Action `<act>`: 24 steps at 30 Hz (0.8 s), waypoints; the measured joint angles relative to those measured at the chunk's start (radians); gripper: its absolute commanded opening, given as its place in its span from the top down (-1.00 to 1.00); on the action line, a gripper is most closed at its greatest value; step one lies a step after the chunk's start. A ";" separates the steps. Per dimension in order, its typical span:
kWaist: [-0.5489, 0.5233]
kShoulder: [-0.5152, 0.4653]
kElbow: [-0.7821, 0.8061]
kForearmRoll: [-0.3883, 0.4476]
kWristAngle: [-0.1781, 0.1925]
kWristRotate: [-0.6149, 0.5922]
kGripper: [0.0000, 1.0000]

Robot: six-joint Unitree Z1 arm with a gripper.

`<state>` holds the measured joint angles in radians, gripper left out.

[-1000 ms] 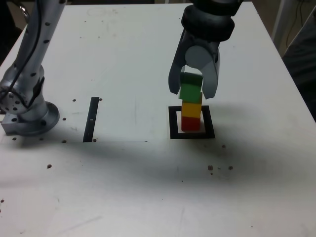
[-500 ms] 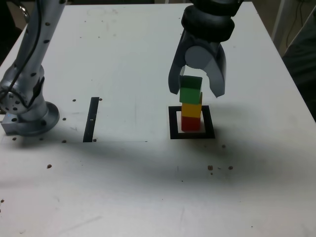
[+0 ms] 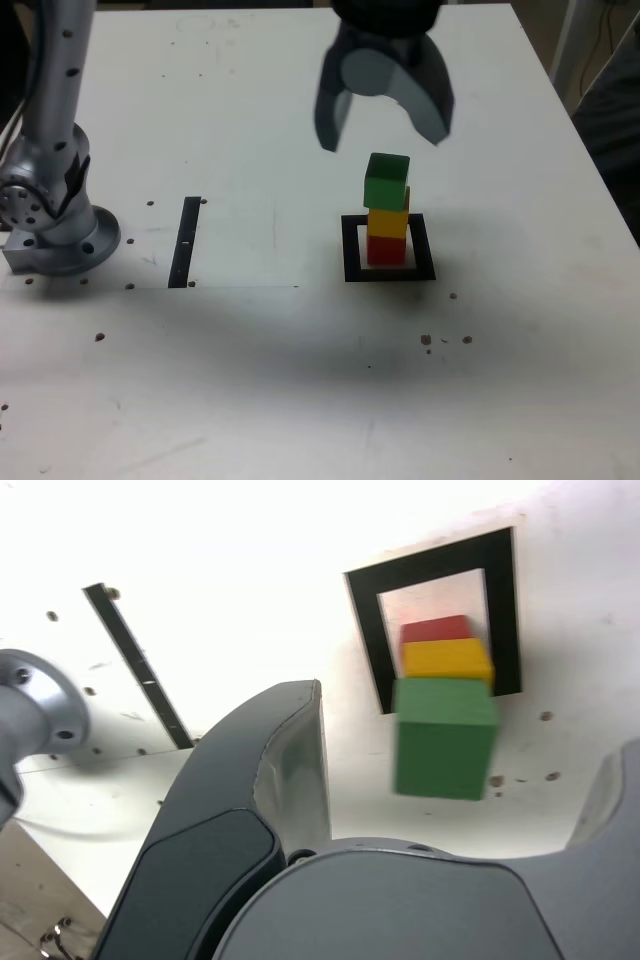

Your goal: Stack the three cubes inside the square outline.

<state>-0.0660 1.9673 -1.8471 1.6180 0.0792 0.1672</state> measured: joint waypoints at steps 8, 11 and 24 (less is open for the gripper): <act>0.000 -0.138 0.163 -0.003 0.027 -0.021 -0.99; 0.000 -0.194 0.250 -0.015 0.034 -0.039 -0.99; 0.001 -0.394 0.666 -0.176 0.031 -0.124 -1.00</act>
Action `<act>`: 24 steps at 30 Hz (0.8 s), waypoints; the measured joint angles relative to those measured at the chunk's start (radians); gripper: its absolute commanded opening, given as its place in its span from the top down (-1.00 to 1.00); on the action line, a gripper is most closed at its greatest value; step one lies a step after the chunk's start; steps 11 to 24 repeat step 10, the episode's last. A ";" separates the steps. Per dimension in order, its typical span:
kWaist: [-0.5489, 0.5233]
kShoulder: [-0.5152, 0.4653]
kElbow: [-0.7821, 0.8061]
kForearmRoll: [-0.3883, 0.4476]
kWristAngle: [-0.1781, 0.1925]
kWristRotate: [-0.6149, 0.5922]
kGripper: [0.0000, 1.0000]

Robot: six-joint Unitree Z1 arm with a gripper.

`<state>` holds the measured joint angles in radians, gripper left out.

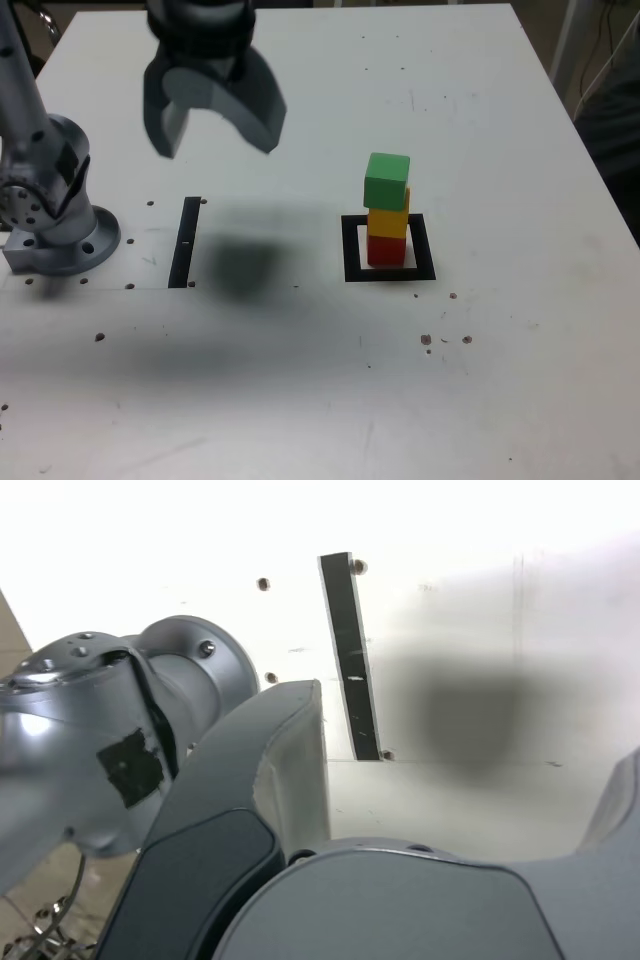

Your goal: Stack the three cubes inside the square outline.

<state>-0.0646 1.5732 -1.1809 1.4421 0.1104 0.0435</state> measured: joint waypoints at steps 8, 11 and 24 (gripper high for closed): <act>0.012 -0.052 0.209 -0.145 -0.015 -0.028 -1.00; 0.015 -0.062 0.258 -0.195 -0.024 -0.033 -1.00; 0.015 -0.062 0.258 -0.195 -0.024 -0.033 -1.00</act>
